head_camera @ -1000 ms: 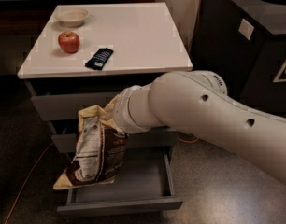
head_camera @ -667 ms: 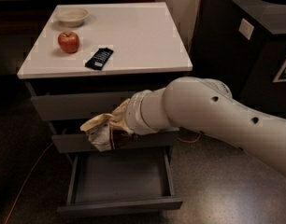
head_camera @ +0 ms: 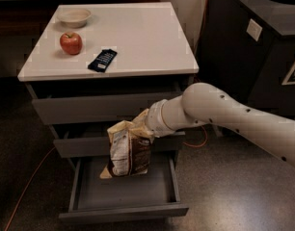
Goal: Place brown chip bag into bottom drawer
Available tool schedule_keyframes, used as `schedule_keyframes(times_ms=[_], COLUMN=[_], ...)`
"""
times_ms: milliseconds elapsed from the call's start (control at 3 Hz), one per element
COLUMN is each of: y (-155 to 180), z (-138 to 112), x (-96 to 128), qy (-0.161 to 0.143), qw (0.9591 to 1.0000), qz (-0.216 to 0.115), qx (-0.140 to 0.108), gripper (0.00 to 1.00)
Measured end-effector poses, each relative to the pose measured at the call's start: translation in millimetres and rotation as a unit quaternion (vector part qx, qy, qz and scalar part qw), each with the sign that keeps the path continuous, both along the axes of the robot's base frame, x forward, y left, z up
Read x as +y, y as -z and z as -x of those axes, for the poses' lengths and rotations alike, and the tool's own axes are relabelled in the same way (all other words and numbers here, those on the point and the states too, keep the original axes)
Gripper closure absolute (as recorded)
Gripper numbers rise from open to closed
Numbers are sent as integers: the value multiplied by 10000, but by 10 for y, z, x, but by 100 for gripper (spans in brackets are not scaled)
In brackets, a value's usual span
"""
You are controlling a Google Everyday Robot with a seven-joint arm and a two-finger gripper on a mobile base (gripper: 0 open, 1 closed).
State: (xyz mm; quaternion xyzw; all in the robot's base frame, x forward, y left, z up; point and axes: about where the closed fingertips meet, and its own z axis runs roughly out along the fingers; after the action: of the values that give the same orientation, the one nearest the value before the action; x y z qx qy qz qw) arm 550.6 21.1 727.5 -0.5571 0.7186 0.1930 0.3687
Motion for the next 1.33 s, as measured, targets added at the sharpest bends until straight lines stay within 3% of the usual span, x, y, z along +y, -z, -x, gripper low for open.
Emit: schedule_keyframes(times_ms=[333,667,1000,1333], y=[416,750,1032,1301], z=[-267,-386,-459,-491], x=[-92,-95,-45,-18], qy=[-132,-335,-589,-797], qw=[9992,9972,9937,9884], qz=[-116,-9,187,599], qx=[368,669,932,1148], gripper=[100,100,100,100])
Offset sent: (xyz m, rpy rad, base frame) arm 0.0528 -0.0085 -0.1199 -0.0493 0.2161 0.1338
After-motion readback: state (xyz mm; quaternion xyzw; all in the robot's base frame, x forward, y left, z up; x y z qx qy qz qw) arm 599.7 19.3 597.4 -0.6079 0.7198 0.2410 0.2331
